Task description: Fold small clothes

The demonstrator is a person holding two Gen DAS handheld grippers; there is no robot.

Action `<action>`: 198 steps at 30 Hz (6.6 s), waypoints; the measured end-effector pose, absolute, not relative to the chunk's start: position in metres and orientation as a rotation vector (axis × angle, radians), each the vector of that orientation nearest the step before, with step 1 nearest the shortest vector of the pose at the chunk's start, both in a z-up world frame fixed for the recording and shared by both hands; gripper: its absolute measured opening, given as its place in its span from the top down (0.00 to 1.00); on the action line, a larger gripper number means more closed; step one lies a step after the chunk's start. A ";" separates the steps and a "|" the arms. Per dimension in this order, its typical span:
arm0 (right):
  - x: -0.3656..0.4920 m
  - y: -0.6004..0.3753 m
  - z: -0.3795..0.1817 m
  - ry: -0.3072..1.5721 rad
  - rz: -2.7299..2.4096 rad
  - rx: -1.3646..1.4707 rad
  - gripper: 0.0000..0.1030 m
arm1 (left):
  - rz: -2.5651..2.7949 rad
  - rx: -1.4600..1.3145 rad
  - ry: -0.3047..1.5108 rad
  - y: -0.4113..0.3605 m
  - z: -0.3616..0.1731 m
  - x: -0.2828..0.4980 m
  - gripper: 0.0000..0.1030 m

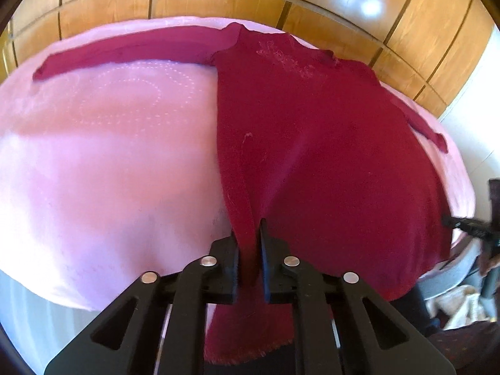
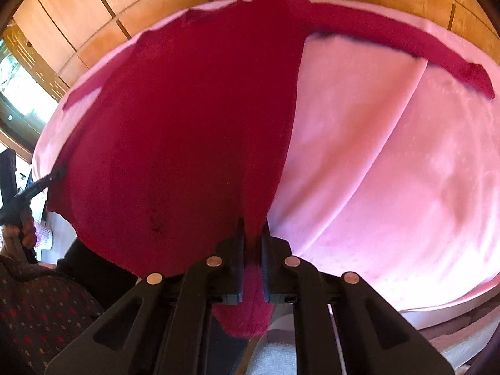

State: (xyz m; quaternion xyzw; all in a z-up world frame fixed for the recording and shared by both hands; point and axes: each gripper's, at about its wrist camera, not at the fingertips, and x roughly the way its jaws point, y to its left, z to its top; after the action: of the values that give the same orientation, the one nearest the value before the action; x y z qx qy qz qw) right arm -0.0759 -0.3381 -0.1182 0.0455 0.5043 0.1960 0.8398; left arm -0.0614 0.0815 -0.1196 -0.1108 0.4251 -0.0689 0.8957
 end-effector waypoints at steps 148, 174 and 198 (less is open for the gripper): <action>0.246 -0.204 -0.101 0.788 0.139 -0.045 0.02 | 0.517 -1.025 0.518 0.399 -0.111 0.089 0.50; 0.243 -0.205 -0.100 0.782 0.141 -0.043 0.02 | -0.013 -0.471 0.558 0.140 -0.044 0.169 0.94; 0.234 -0.108 -0.039 0.865 0.721 0.196 0.25 | -0.089 -0.210 0.673 0.038 -0.138 0.092 0.44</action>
State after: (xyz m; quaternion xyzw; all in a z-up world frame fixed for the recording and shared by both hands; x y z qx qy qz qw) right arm 0.2344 -0.1080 -0.0390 0.0928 0.4095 0.3412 0.8410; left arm 0.0925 0.0381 -0.1384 -0.1028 0.3294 -0.0438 0.9375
